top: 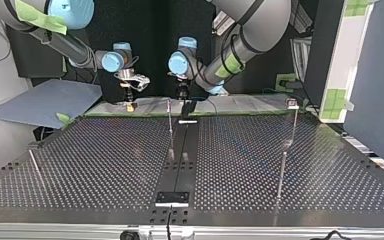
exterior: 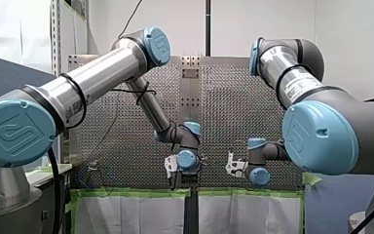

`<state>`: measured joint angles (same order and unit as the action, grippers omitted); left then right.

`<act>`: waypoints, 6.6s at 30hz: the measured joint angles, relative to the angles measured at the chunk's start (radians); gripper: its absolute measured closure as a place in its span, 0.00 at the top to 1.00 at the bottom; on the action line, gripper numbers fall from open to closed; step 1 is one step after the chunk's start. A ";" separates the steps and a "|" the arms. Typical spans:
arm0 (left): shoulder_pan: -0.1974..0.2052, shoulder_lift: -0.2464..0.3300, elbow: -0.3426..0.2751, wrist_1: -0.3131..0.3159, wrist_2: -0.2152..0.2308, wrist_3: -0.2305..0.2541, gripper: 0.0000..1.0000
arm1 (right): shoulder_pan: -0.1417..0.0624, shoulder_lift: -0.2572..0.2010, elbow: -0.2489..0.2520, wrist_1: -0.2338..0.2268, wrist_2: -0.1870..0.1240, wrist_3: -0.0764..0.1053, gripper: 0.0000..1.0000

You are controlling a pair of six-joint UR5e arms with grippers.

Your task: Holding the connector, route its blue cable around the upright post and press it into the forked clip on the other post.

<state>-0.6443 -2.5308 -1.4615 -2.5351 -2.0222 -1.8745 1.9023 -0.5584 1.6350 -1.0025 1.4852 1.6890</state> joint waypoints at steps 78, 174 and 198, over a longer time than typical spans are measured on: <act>0.049 0.001 -0.013 -0.107 0.068 0.026 0.00 | 0.014 0.009 -0.011 0.038 -0.032 -0.091 0.00; 0.112 -0.071 0.132 -0.193 0.119 0.038 0.17 | 0.038 0.092 -0.234 0.248 0.029 -0.057 0.00; 0.099 -0.041 0.093 -0.257 0.128 0.161 0.99 | 0.043 0.092 -0.234 0.256 0.032 -0.057 0.00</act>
<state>-0.5449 -2.5721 -1.3684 -2.7922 -1.8941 -1.7132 1.9455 -0.4662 1.4013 -0.7461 1.5176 1.6319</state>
